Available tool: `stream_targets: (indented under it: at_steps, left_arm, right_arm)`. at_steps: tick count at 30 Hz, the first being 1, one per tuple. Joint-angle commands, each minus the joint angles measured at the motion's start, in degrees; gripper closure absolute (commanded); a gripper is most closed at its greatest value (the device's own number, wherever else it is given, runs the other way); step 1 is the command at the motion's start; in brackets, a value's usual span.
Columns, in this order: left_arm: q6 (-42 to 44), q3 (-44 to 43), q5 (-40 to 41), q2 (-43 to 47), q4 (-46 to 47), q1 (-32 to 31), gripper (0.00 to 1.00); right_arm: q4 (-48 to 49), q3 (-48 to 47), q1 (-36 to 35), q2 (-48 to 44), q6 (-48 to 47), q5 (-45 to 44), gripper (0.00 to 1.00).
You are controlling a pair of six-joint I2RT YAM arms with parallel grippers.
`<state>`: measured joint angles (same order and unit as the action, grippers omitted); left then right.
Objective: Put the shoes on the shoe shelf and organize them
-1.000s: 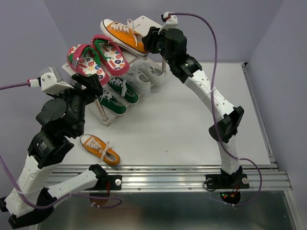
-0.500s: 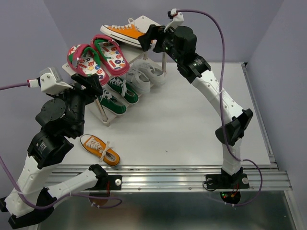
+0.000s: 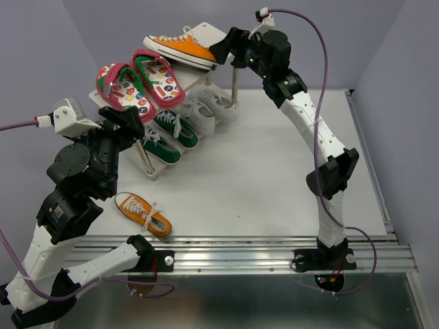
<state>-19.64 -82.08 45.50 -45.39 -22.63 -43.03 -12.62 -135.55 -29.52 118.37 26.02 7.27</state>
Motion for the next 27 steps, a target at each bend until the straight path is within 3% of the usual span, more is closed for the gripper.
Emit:
stream_targets:
  at_steps: [1,4,6,12,13,15,16,17,19,24,27]
  left_arm:
    - [-0.22,-0.09,0.38,0.03,1.01,0.05,0.18]
    - [-0.23,-0.18,0.21,-0.32,1.01,0.05,0.18]
    - [-0.31,-0.27,0.12,-0.58,1.01,0.05,0.18]
    - [-0.75,-0.27,0.12,-0.76,0.84,0.05,0.18]
    - [-0.75,-0.27,0.03,-0.84,0.84,0.05,0.18]
    - [-0.93,-0.18,0.03,-0.67,0.75,0.05,0.18]
    - [-0.93,-0.18,0.03,-0.76,0.66,0.05,0.18]
    - [-1.01,-0.18,0.03,-0.76,0.66,0.05,0.18]
    - [-1.10,-0.18,0.12,-0.76,0.66,0.05,0.18]
    - [-1.19,-0.18,-0.14,-1.11,0.66,0.05,0.18]
    - [-1.28,-0.18,-0.14,-1.28,0.75,0.05,0.18]
  right_arm:
    - [2.43,-4.19,0.51,2.92,1.93,6.09,0.00]
    - [2.43,-5.87,0.51,4.50,1.75,7.93,0.02]
    - [3.12,-6.31,0.51,5.03,1.84,8.29,0.08]
    - [9.10,-1.32,0.51,3.02,1.75,10.48,0.47]
    - [11.19,-0.34,0.51,2.58,1.84,10.83,0.62]
    - [14.18,2.55,0.51,1.00,1.58,11.54,0.77]
    - [14.55,3.26,0.51,0.47,1.49,11.45,0.89]
    - [14.82,3.79,0.51,0.03,1.32,11.28,0.94]
    - [15.78,5.64,0.51,-1.38,0.52,10.23,0.99]
    - [24.82,17.92,0.51,-8.40,-1.58,4.26,0.99]
    - [30.98,26.63,0.51,-13.50,-3.52,-5.13,0.99]
